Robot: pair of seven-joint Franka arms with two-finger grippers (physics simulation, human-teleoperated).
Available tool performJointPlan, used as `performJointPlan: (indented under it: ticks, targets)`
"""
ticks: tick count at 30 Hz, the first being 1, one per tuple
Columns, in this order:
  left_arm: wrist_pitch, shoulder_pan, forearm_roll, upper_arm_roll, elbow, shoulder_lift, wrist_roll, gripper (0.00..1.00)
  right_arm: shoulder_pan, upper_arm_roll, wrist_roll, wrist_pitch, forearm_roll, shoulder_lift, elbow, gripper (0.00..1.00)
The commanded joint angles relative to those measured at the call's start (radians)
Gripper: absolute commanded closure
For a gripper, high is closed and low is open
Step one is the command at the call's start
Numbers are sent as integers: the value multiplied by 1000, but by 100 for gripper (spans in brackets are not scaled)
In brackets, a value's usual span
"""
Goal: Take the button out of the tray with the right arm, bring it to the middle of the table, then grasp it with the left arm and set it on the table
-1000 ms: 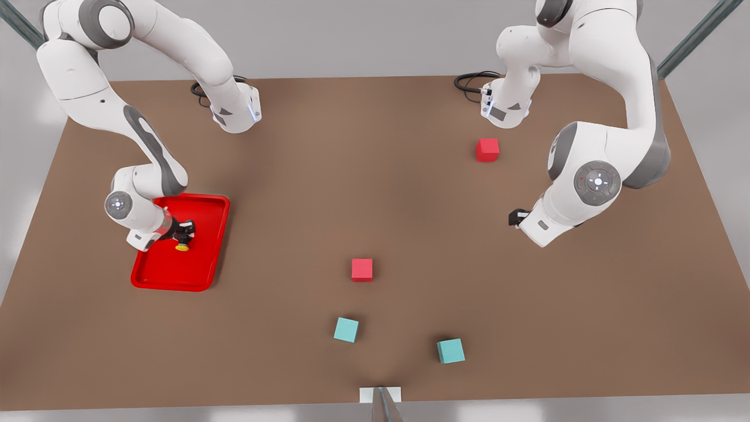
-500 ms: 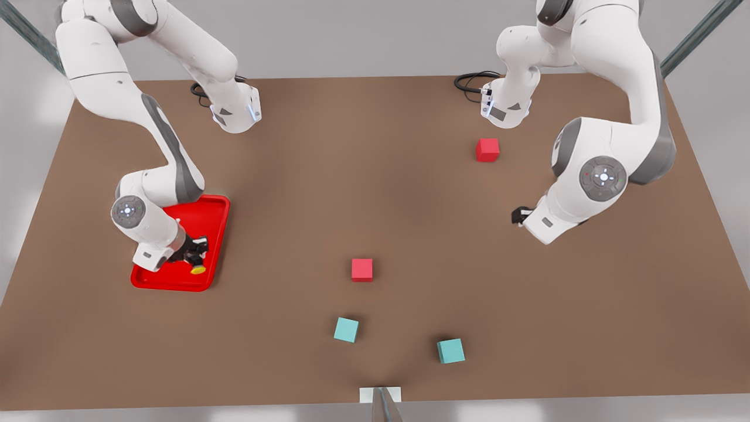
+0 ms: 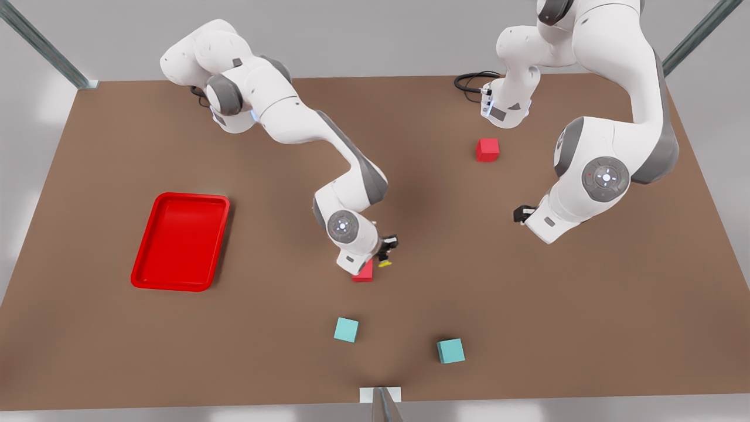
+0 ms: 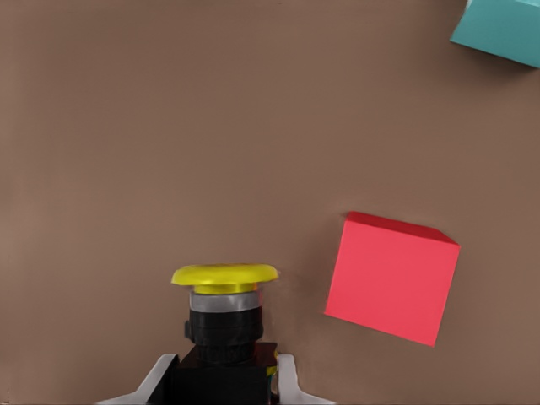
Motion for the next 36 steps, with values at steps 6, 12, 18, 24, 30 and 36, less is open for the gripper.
performJointPlan:
  ticks: [6, 12, 18, 24, 30, 36]
  targets:
    - [-10, 6, 2, 3, 2, -3, 1, 0, -53, 33, 504, 151, 167, 27, 62, 0]
    - [1, -170, -51, -2, 85, 47, -516, 0, -1007, 697, -95, -53, -553, -599, -678, 0]
    - [171, -321, 45, 16, 284, 325, -1255, 0, -1032, 541, -388, -255, -801, -815, -728, 0]
    - [196, -321, 36, -28, 298, 345, -1248, 0, -971, 456, -390, -398, -676, -933, -706, 0]
    - [351, -302, 13, -42, 307, 405, -1072, 0, -966, 456, -367, -386, -729, -833, -659, 0]
    - [408, -244, -4, -36, 272, 495, -561, 0, -932, 464, -323, -257, -775, -707, -537, 0]
